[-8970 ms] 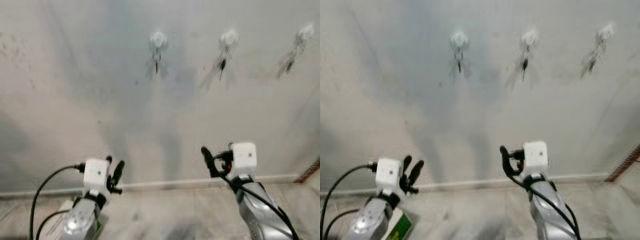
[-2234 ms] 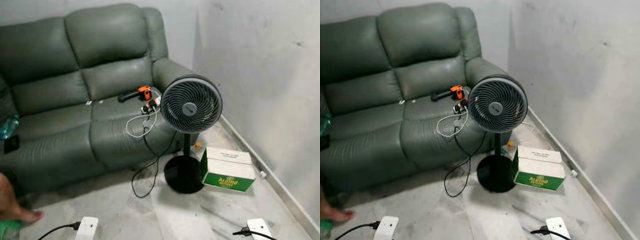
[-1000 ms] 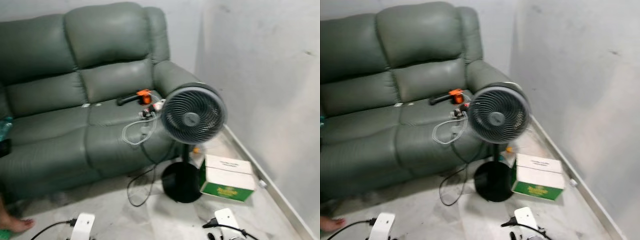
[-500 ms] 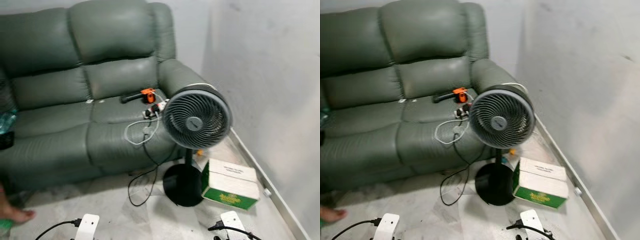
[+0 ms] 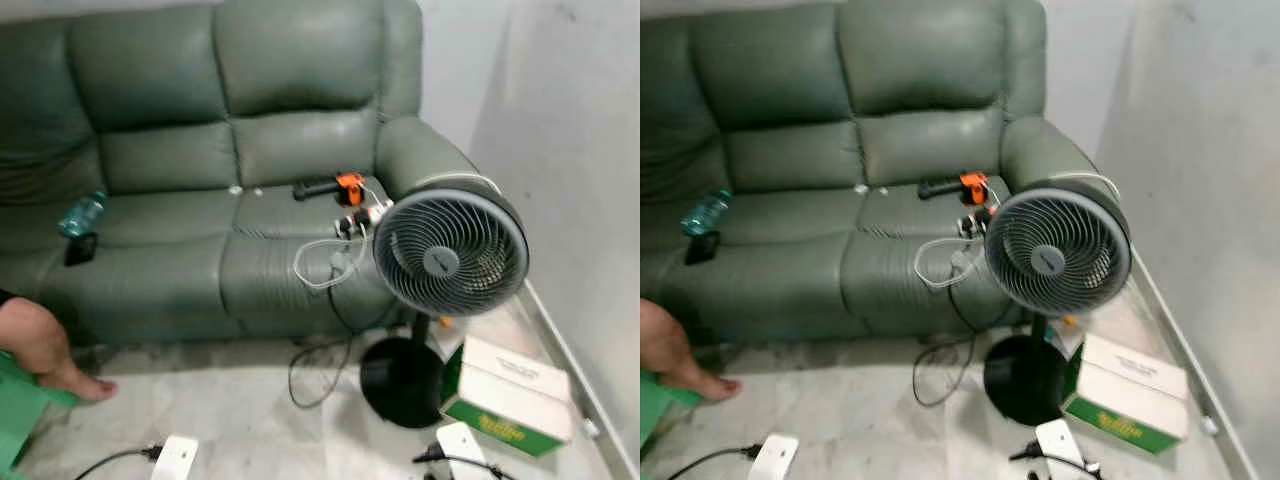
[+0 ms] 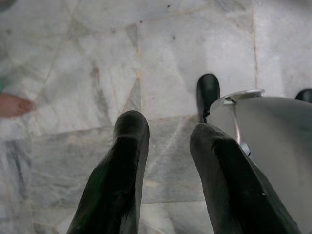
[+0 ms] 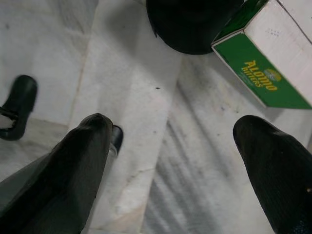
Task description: Hang keys on a hook
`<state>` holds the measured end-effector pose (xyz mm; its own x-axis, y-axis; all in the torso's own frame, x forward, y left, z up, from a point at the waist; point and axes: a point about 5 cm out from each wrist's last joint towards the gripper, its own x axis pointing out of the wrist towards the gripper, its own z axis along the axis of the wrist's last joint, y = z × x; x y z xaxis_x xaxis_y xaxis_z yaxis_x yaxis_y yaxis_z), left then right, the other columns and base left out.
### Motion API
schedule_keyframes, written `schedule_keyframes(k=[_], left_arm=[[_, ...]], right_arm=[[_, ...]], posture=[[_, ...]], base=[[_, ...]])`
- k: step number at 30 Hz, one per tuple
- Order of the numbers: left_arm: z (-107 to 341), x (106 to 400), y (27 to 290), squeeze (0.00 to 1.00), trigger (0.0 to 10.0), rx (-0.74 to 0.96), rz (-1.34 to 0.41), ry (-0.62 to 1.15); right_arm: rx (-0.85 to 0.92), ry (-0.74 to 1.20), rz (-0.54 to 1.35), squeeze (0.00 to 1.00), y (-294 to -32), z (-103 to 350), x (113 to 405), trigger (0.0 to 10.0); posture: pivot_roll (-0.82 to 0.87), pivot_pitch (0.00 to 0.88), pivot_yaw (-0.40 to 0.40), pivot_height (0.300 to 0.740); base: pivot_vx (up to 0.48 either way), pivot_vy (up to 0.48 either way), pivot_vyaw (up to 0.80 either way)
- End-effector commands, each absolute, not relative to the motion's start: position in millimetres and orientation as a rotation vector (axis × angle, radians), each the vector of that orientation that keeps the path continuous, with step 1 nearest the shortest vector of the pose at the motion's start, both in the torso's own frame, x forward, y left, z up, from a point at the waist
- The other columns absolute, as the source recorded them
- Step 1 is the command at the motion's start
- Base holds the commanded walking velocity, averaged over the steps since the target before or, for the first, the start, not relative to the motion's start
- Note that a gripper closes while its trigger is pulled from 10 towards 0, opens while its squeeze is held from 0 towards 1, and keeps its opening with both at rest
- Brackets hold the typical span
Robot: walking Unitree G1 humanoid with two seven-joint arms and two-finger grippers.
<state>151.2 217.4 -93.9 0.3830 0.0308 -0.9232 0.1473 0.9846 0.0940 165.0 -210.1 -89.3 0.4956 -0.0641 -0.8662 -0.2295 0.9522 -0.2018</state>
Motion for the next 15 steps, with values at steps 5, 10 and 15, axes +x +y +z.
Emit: schedule_keyframes(k=[5, 10, 15], left_arm=[[-94.1, 146.7, 224.4, 0.00, 10.0, 0.183, -0.069, 1.191], [-94.1, 146.8, 224.6, 0.00, 10.0, 0.184, -0.067, 1.192], [-93.6, 147.9, 225.0, 0.00, 10.0, 0.189, -0.070, 1.191]], right_arm=[[-0.308, 1.042, 0.133, 0.00, -202.3, -89.2, 168.0, 10.0], [-0.305, 1.045, 0.131, 0.00, -202.4, -89.5, 167.4, 10.0], [-0.287, 1.047, 0.114, 0.00, -202.2, -89.5, 167.8, 10.0]], posture=[[-0.05, 0.000, 0.047, 0.740], [-0.05, 0.000, 0.047, 0.740], [-0.05, 0.000, 0.055, 0.740]], base=[[0.000, 0.000, 0.00], [0.000, 0.000, 0.00], [0.000, 0.000, 0.00]])
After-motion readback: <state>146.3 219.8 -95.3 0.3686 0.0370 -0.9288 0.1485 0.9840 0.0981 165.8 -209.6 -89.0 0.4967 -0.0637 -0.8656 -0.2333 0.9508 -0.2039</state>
